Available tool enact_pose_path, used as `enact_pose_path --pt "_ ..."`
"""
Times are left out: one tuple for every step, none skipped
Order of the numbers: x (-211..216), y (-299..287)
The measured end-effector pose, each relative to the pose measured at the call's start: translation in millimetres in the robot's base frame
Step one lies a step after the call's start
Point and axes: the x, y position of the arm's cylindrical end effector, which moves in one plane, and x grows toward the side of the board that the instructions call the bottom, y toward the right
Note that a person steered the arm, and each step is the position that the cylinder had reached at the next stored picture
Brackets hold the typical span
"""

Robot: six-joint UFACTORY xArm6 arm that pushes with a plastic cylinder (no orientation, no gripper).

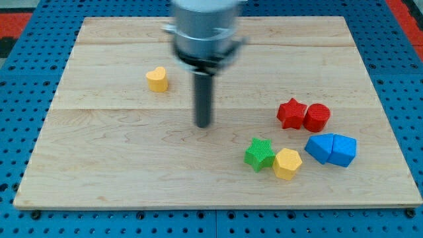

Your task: Move the yellow heart diagonal towards the green star

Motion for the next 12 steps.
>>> enact_pose_path --pt "-7 -109" --pt "-80 -125" --pt "-95 -68" --pt "-73 -13" --pt "-29 24" --pt "-5 37" --pt "-58 -4" --pt "-135 -47" --pt "-156 -137" --pt "-170 -139" --pt "-204 -123" --pt "-185 -56"
